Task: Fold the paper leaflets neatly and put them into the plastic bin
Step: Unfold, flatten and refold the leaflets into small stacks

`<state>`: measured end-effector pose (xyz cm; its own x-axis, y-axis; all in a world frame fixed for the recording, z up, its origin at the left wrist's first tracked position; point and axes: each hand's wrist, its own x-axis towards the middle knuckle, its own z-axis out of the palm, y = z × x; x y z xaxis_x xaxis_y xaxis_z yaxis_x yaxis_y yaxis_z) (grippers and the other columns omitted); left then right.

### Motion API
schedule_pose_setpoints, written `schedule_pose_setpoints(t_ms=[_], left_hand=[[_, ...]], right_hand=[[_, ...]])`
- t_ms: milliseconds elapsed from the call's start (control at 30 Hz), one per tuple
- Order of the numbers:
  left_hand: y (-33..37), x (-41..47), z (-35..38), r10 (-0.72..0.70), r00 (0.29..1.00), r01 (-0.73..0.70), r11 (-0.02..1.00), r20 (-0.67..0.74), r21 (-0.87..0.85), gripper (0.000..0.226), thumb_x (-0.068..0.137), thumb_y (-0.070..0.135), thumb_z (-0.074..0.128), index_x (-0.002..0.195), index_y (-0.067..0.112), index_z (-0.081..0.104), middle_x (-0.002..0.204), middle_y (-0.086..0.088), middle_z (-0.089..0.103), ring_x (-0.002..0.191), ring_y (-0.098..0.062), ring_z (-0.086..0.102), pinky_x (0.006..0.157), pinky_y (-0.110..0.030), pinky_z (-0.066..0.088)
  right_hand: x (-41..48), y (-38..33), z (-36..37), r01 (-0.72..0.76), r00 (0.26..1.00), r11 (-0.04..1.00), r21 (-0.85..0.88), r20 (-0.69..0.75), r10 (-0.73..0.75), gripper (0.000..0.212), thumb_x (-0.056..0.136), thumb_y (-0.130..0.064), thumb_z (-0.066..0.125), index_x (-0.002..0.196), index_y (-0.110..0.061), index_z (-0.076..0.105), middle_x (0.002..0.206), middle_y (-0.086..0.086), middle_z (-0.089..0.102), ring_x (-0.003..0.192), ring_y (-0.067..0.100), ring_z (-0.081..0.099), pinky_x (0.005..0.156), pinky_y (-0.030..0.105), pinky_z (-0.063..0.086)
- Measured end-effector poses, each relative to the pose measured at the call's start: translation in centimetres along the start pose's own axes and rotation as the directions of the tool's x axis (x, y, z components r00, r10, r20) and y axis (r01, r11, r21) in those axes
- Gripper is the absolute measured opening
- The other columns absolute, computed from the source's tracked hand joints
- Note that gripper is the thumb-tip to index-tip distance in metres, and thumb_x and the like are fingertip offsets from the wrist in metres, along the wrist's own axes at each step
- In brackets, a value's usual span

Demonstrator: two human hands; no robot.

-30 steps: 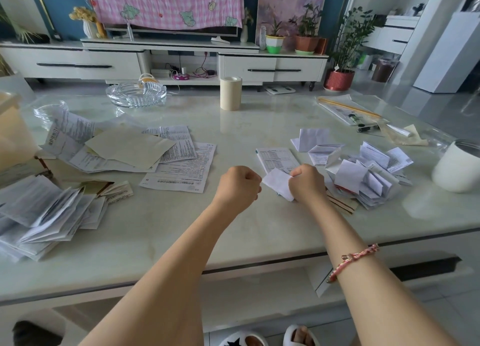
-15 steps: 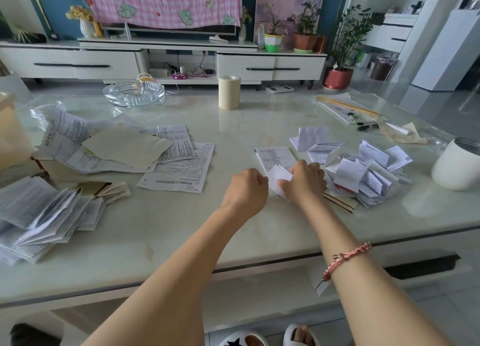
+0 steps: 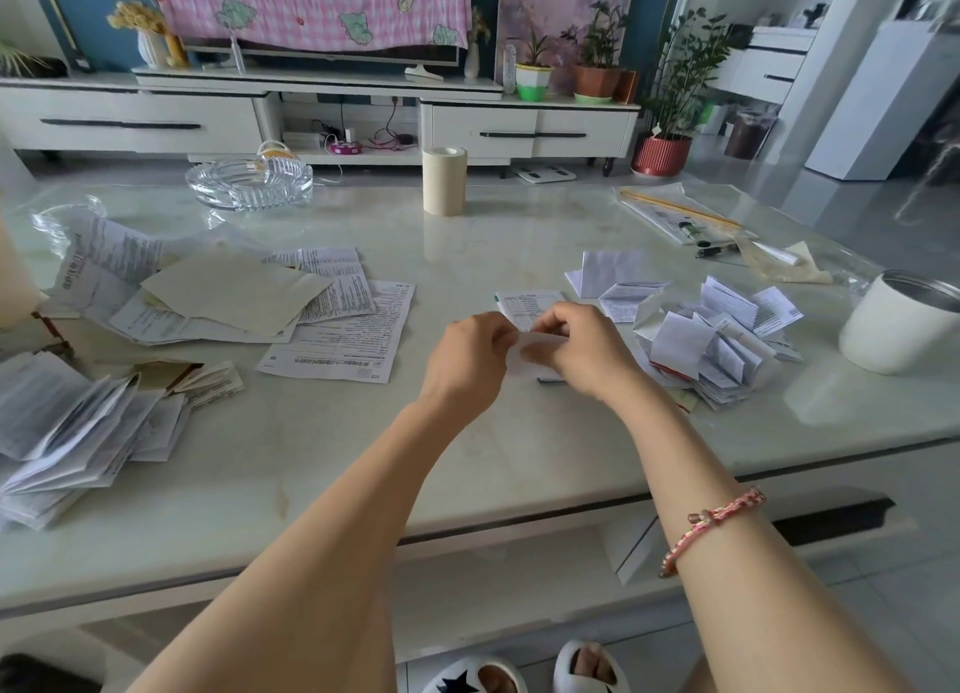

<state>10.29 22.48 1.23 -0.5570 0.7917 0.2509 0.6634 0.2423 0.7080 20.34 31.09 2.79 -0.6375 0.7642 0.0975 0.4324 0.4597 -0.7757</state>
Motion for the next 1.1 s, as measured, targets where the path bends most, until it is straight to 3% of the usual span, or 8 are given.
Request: schedule_pose_setpoints(t_ms=[167, 300, 433, 500, 600, 733, 967, 1100], left_hand=[[-0.1, 0.4, -0.4, -0.029, 0.997, 0.027, 0.999, -0.070, -0.037, 0.018, 0.092, 0.012, 0.049, 0.089, 0.007, 0.066, 0.082, -0.006, 0.062, 0.082, -0.032, 0.058, 0.066, -0.032, 0.045], [-0.2, 0.3, -0.3, -0.052, 0.996, 0.049, 0.998, -0.071, -0.048, 0.018, 0.092, 0.010, 0.047, 0.097, 0.008, 0.064, 0.088, -0.009, 0.067, 0.081, -0.031, 0.063, 0.071, -0.037, 0.052], [-0.8, 0.2, -0.5, -0.098, 0.995, 0.100, 0.994, -0.035, 0.054, 0.027, 0.094, 0.011, 0.042, 0.115, 0.011, 0.059, 0.105, -0.009, 0.067, 0.092, -0.028, 0.062, 0.077, -0.036, 0.052], [-0.9, -0.1, -0.3, -0.084, 0.996, 0.082, 0.993, 0.019, 0.090, 0.028, 0.095, 0.014, 0.041, 0.116, 0.011, 0.059, 0.110, -0.011, 0.064, 0.095, -0.030, 0.060, 0.078, -0.035, 0.051], [-0.6, -0.7, 0.8, -0.032, 0.992, 0.017, 0.992, 0.121, 0.124, 0.028, 0.095, 0.015, 0.039, 0.111, 0.009, 0.061, 0.109, -0.011, 0.064, 0.097, -0.033, 0.059, 0.080, -0.034, 0.049], [0.0, -1.3, 2.6, 0.038, 0.969, -0.104, 0.960, 0.245, 0.260, 0.028, 0.096, 0.019, 0.036, 0.097, 0.009, 0.061, 0.108, -0.011, 0.063, 0.107, -0.033, 0.050, 0.085, -0.034, 0.037], [0.4, -1.2, 3.5, 0.032, 0.957, -0.118, 0.950, 0.287, 0.290, 0.032, 0.097, 0.019, 0.033, 0.116, 0.013, 0.058, 0.123, -0.006, 0.058, 0.127, -0.028, 0.037, 0.099, -0.035, 0.030], [0.5, -1.3, 3.5, 0.004, 0.938, -0.097, 0.963, 0.347, 0.253, 0.040, 0.098, 0.018, 0.030, 0.136, 0.016, 0.041, 0.139, -0.006, 0.049, 0.142, -0.026, 0.019, 0.110, -0.038, 0.017]], right_hand=[[0.2, 0.2, -0.9, -0.012, 0.999, 0.997, 0.076, -0.029, 0.014, 0.016, 0.082, 0.002, 0.061, 0.090, -0.011, 0.067, 0.082, 0.005, 0.064, 0.075, 0.017, 0.055, 0.058, 0.018, 0.040], [0.5, 0.2, -0.8, 0.036, 0.974, 0.999, 0.005, -0.225, -0.034, 0.010, 0.082, 0.000, 0.061, 0.081, -0.009, 0.064, 0.083, 0.008, 0.064, 0.076, 0.019, 0.054, 0.054, 0.017, 0.035], [0.8, 0.8, -1.5, 0.060, 0.832, 0.995, -0.081, -0.546, -0.095, 0.016, 0.081, 0.005, 0.052, 0.090, 0.000, 0.064, 0.094, 0.014, 0.068, 0.086, 0.028, 0.057, 0.065, 0.020, 0.030], [0.8, 1.4, -1.5, 0.086, 0.790, 0.972, -0.219, -0.579, -0.200, 0.016, 0.081, 0.007, 0.051, 0.089, 0.001, 0.064, 0.092, 0.017, 0.066, 0.088, 0.033, 0.057, 0.070, 0.025, 0.034], [0.6, 2.4, -0.6, 0.079, 0.894, 0.900, -0.429, -0.369, -0.255, 0.021, 0.083, 0.009, 0.048, 0.090, -0.001, 0.065, 0.096, 0.018, 0.061, 0.093, 0.034, 0.054, 0.075, 0.035, 0.038], [0.1, 2.9, 0.1, 0.036, 0.998, 0.849, -0.526, 0.061, -0.005, 0.029, 0.083, 0.001, 0.050, 0.104, -0.014, 0.064, 0.114, 0.011, 0.054, 0.108, 0.030, 0.051, 0.091, 0.037, 0.043], [-0.4, 1.6, -0.7, -0.055, 0.992, 0.928, -0.369, 0.088, 0.093, 0.022, 0.081, -0.013, 0.059, 0.102, -0.018, 0.065, 0.115, 0.007, 0.056, 0.107, 0.026, 0.054, 0.094, 0.036, 0.045], [-0.5, 1.6, -1.4, -0.079, 0.995, 0.952, -0.297, 0.035, 0.093, 0.021, 0.082, -0.006, 0.056, 0.096, -0.016, 0.068, 0.097, 0.005, 0.062, 0.094, 0.022, 0.057, 0.075, 0.025, 0.044]])
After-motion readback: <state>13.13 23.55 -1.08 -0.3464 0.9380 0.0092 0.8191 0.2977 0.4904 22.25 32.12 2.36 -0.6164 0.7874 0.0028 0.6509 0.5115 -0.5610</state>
